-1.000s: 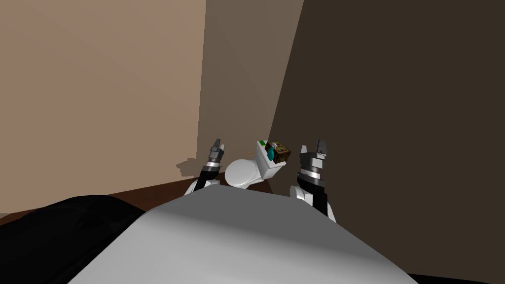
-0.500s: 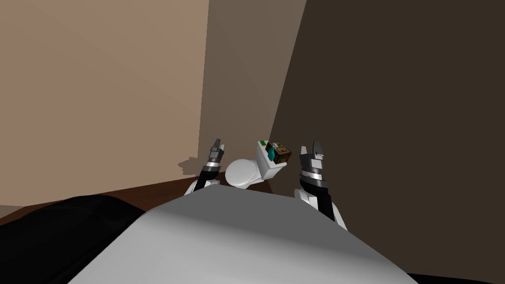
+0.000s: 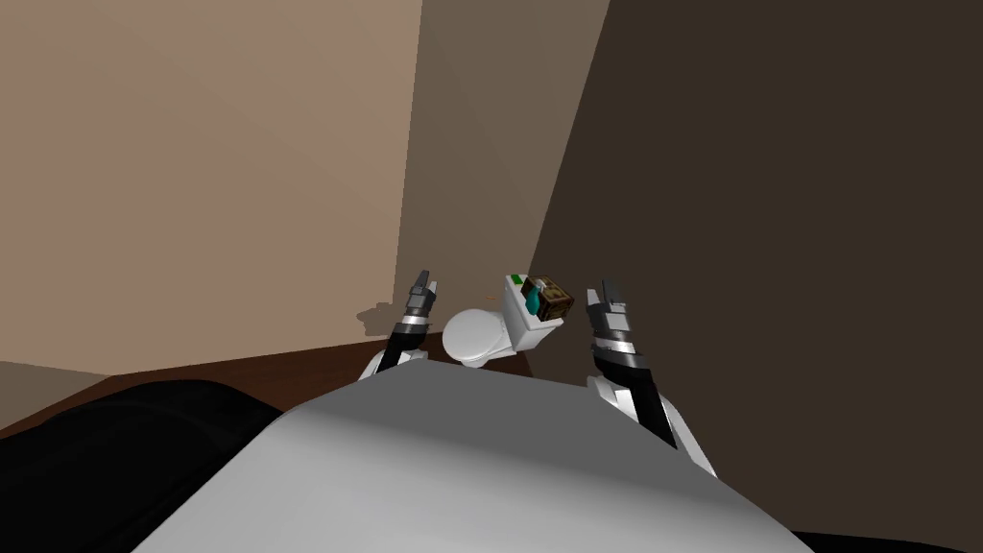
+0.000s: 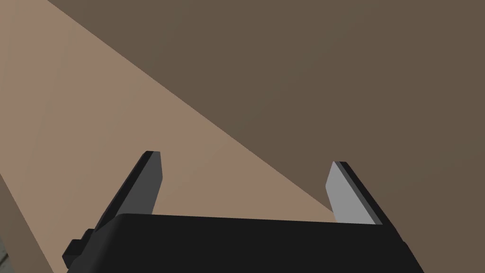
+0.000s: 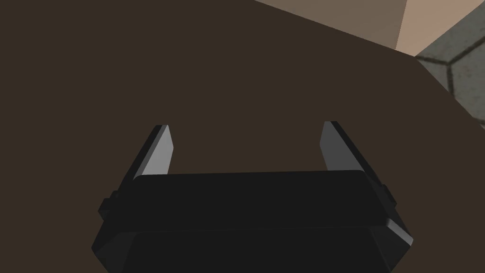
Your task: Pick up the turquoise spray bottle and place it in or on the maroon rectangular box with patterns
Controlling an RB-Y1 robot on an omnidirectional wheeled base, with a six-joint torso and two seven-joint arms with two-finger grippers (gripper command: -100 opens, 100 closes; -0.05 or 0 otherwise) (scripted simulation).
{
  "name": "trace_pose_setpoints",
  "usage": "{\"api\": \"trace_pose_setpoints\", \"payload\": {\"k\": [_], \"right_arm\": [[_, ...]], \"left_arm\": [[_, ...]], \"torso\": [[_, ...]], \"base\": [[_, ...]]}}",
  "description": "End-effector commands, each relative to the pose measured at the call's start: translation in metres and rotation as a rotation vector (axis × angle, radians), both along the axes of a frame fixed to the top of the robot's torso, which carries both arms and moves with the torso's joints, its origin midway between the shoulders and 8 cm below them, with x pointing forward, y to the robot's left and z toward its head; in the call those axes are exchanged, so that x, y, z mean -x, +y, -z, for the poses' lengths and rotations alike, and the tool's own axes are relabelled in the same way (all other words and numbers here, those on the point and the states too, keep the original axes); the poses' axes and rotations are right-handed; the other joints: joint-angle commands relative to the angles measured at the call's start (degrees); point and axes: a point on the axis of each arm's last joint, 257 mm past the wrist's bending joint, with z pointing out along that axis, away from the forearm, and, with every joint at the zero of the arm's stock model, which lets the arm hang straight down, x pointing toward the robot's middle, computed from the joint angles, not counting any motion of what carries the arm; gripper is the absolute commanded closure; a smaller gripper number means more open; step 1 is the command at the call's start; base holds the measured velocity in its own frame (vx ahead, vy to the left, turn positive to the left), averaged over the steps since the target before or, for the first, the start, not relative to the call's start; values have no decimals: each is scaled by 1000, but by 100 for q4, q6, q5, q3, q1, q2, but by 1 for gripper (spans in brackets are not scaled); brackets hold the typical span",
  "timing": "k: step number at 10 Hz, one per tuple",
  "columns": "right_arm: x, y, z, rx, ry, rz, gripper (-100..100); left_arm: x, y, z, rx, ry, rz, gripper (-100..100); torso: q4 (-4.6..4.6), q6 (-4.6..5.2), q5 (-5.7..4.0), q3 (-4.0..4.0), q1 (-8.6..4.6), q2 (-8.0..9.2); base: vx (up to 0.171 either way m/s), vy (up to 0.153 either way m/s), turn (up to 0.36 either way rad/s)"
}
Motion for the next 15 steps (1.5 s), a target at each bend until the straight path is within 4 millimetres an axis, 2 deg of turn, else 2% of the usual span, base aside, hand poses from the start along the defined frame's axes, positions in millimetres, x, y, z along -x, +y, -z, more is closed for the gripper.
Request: {"api": "trace_pose_setpoints", "payload": {"k": [1,7,8,12,13,15], "right_arm": [[-4,-6,10,51,38,8,-100],[-14,-42,61,262,233,61,-100],[-14,-41,60,271,234,56,-100],[-16,-80,104,425,399,114,-100],[-16,-80,103,432,399,110,-100],[-14,-103,123,512,481,141,-100]], "left_arm": [[0,0,0,0,0,0,0],[0,0,0,0,0,0,0],[0,0,0,0,0,0,0],[0,0,0,0,0,0,0],[0,0,0,0,0,0,0],[0,0,0,0,0,0,0]], "torso": [[0,0,0,0,0,0],[0,0,3,-1,17,-2],[0,1,4,-1,20,-1],[-1,0,3,-3,13,-5],[-1,1,4,-2,15,-4],[-1,2,2,-2,8,-3]], "base": [[-13,26,120],[-10,53,149],[2,43,38],[2,52,167],[3,39,64],[5,45,160]]}}
